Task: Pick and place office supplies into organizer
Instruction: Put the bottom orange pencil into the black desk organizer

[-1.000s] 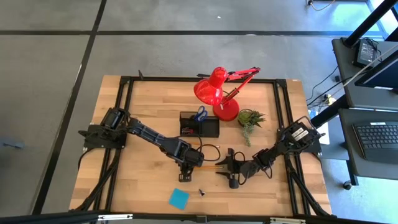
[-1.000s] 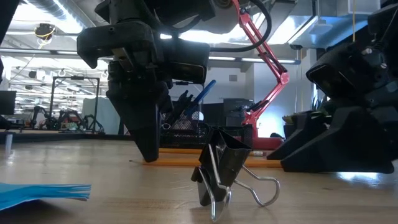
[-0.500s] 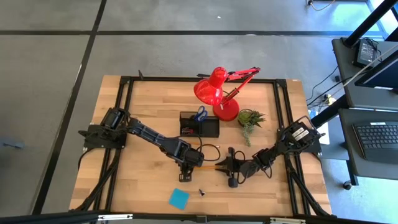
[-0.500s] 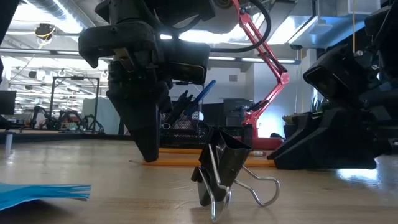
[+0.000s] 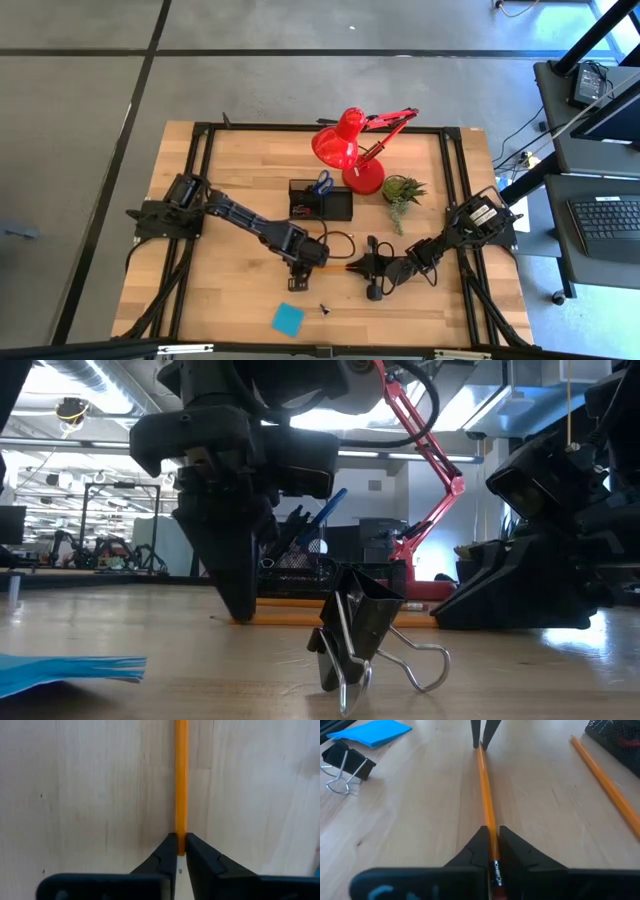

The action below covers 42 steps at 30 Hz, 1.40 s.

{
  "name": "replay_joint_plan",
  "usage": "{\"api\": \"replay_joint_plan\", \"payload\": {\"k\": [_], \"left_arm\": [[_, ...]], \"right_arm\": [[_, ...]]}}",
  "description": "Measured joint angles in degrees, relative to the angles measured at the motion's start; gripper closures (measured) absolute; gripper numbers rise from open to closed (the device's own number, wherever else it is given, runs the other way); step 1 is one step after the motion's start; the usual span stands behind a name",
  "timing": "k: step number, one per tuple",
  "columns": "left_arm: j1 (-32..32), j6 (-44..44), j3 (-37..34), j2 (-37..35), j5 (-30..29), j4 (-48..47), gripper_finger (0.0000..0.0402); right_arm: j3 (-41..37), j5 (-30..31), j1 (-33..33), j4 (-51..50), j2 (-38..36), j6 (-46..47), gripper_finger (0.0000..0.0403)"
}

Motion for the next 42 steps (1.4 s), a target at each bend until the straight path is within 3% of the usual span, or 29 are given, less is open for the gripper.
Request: {"api": "replay_joint_plan", "payload": {"k": [6,10,16,24,30,36,42], "left_arm": [[-1.3,3.0,1.2,-4.2,-0.8,-2.4,0.0330],[-2.7,4.1,1.0,-8.4,-5.0,-2.7,0.0315],[-5.7,5.8,1.1,-11.2,-11.5,-2.4,0.0309],[-7.6,5.1,-1.4,-11.2,-12.8,-1.4,0.0310],[-7.9,4.1,-4.4,-11.4,-12.7,-1.0,0.0311],[-7.9,3.2,-5.5,-11.8,-12.7,-1.1,0.0315],[-7.9,2.1,-5.5,-11.8,-12.8,-0.9,0.0315]], "right_arm": [[0.0,0.0,0.0,0.4,0.0,0.3,0.0375],[-0.1,0.3,0.0,0.6,0.0,1.7,0.0375],[-0.2,-0.1,0.0,1.3,-0.5,1.8,0.0372],[-0.5,-1.7,0.0,-4.1,-5.7,1.8,0.0376],[0.4,-2.1,-0.9,-13.8,-11.1,4.5,0.0377],[5.7,-1.1,-2.0,-32.1,-15.4,4.7,0.0376],[10.5,-5.3,-3.4,-42.6,-15.7,6.0,0.0376]]}}
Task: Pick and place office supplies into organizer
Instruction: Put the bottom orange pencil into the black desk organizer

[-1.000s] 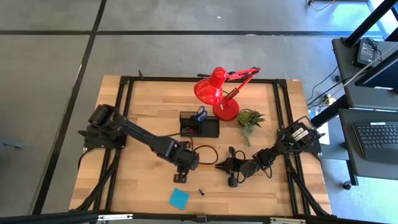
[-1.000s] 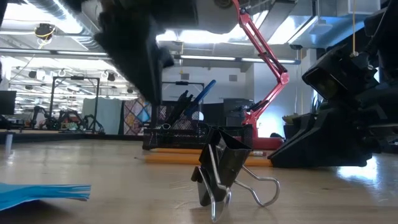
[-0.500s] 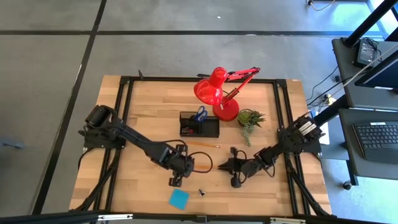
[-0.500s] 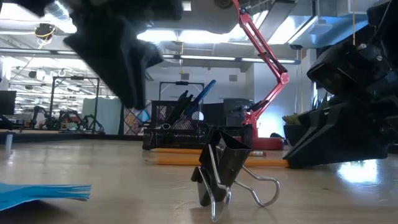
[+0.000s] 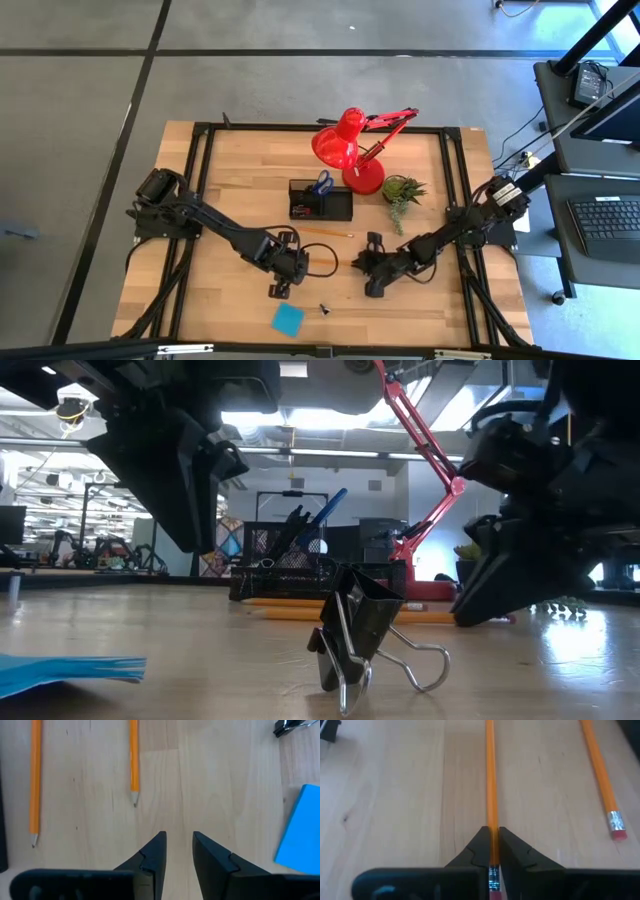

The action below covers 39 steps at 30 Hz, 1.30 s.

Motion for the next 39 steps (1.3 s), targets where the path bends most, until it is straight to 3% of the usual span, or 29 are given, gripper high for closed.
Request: {"api": "replay_joint_plan", "payload": {"k": [12,20,31,34,39], "left_arm": [[-0.2,-0.7,0.0,0.0,0.3,0.0,0.0315],[-0.7,-0.6,0.0,0.0,0.3,-0.6,0.0315],[-2.3,-4.6,0.1,-1.4,-1.1,-9.3,0.0316],[-2.9,-6.0,0.1,-3.3,-5.5,-10.3,0.0316],[-3.4,-9.3,0.1,-6.2,-18.7,-9.9,0.0316]], "right_arm": [[7.1,-4.2,-1.2,-10.5,0.3,-3.1,0.0381],[14.6,-3.3,-1.2,-22.0,0.3,-6.0,0.0381],[29.0,4.1,-1.2,-49.9,0.2,-9.4,0.0380],[32.9,5.3,-1.5,-55.1,0.2,-10.7,0.0381],[37.2,5.4,-2.4,-57.3,0.1,-13.5,0.0381]]}}
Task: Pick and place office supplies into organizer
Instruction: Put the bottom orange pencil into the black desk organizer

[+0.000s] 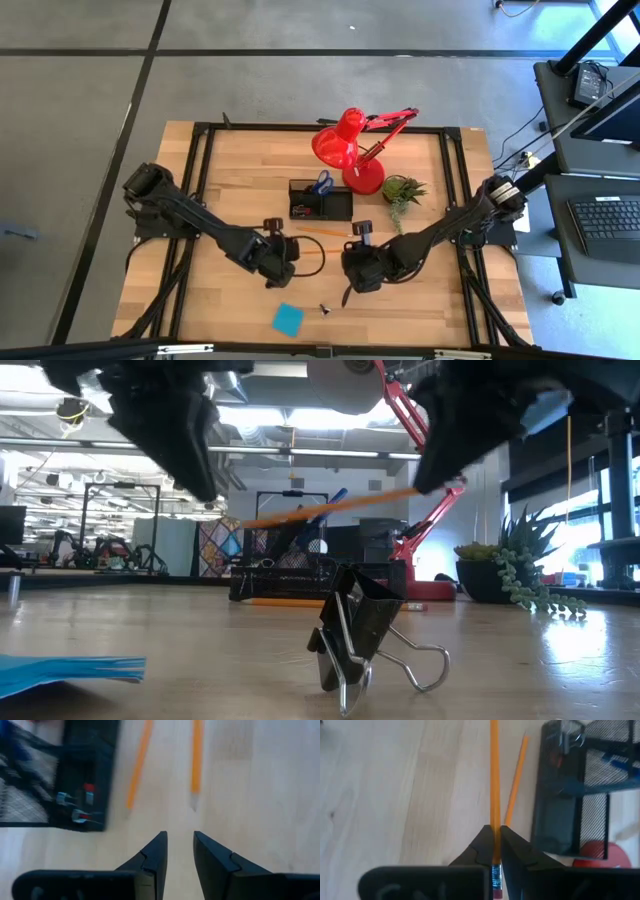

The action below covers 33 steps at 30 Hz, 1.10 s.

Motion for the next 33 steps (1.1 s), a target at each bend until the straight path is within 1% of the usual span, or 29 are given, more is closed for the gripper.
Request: {"api": "replay_joint_plan", "payload": {"k": [2,6,10,16,21,23,26,33], "left_arm": [[0.0,0.5,0.0,-0.4,-1.7,0.5,0.0316],[-0.1,4.0,0.0,-0.4,-1.5,3.8,0.0312],[-0.1,6.1,0.0,-0.4,-1.5,5.8,0.0291],[1.1,6.0,0.0,-0.2,-1.8,6.2,0.0255],[2.5,5.9,0.0,0.7,-1.6,6.0,0.0244],[2.7,5.9,0.0,0.9,-1.5,5.8,0.0246],[3.0,6.2,0.0,1.2,-1.2,5.8,0.0260],[3.0,6.3,0.0,1.2,3.2,6.0,0.0318]], "right_arm": [[1.3,0.1,-0.4,0.0,0.0,-0.8,0.0381],[2.2,0.1,-1.3,0.2,0.0,-2.6,0.0382],[2.2,0.1,-2.2,0.3,0.0,-3.0,0.0381],[2.2,0.1,-2.4,3.0,0.0,-5.1,0.0382],[2.2,0.1,-2.4,6.0,0.0,-6.6,0.0381],[2.2,0.1,-2.4,6.3,0.0,-7.4,0.0381],[2.2,0.1,-2.4,6.2,0.0,-7.5,0.0381],[2.2,0.0,-2.5,6.2,0.0,-7.5,0.0381]]}}
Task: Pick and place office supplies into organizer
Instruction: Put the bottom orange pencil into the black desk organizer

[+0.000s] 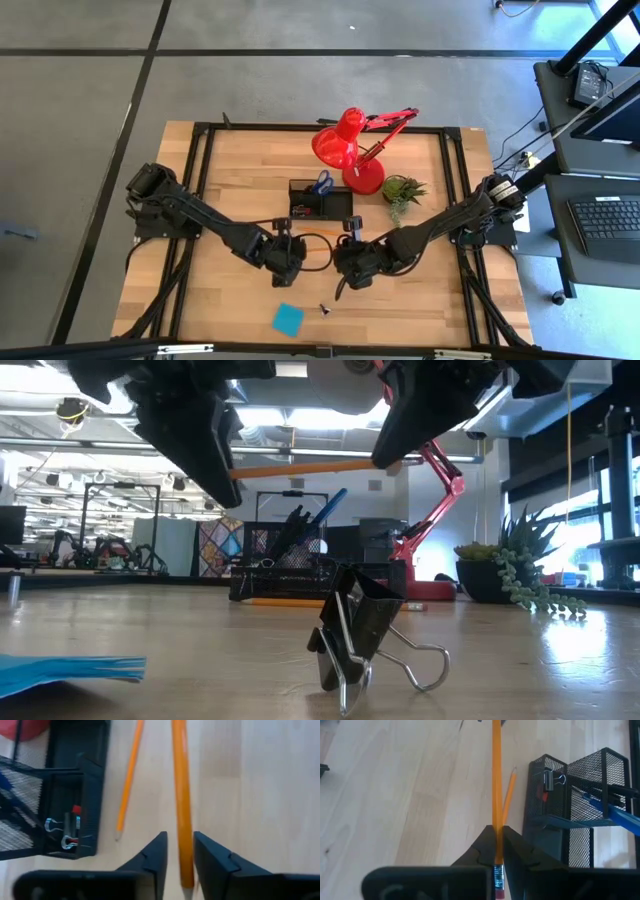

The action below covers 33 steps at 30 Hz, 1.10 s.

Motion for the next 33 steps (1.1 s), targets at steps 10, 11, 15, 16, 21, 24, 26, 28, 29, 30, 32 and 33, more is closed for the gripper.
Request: {"api": "replay_joint_plan", "payload": {"k": [10,11,15,16,21,24,26,28,29,30,32,33], "left_arm": [[0.0,-0.2,0.0,0.0,0.9,-0.2,0.0386],[0.0,-0.2,0.0,0.0,0.9,-0.2,0.0385],[0.0,0.2,0.0,0.0,0.9,-0.2,0.0389],[0.0,0.4,0.0,0.0,1.1,-0.3,0.0389],[0.0,1.8,0.0,0.0,1.7,-0.6,0.0389],[0.1,4.0,0.0,-0.1,2.8,-0.9,0.0389],[0.1,5.2,0.0,-0.4,3.0,-1.1,0.0389],[0.3,6.1,0.0,-1.0,3.1,-1.6,0.0389],[0.4,6.3,0.0,-1.4,3.1,-1.6,0.0389],[0.5,6.7,0.0,-1.9,3.0,-2.0,0.0389],[0.5,8.2,-0.5,-3.1,2.8,-1.5,0.0389],[0.5,8.8,-0.9,-4.1,2.8,-1.4,0.0389]], "right_arm": [[0.0,-0.3,0.0,0.0,0.0,0.0,0.0379],[0.0,-0.3,0.0,0.0,0.0,-0.2,0.0376],[0.0,-0.5,0.2,0.1,0.0,-1.4,0.0348],[0.0,-0.5,0.2,0.1,0.0,-1.3,0.0338],[0.0,-0.6,0.2,-0.3,-0.7,0.7,0.0263],[0.0,-0.6,0.4,-1.0,-2.7,2.2,0.0216],[0.0,-0.6,0.8,-1.3,-4.5,3.1,0.0192],[0.0,-0.6,1.6,-1.6,-6.7,3.8,0.0173],[0.0,-0.6,2.1,-1.6,-7.9,4.4,0.0166],[0.0,-0.6,2.7,-1.6,-9.2,4.6,0.0161],[0.0,-0.6,3.9,-1.6,-11.5,4.9,0.0154],[0.0,-0.6,4.4,-1.6,-12.5,5.4,0.0153]]}}
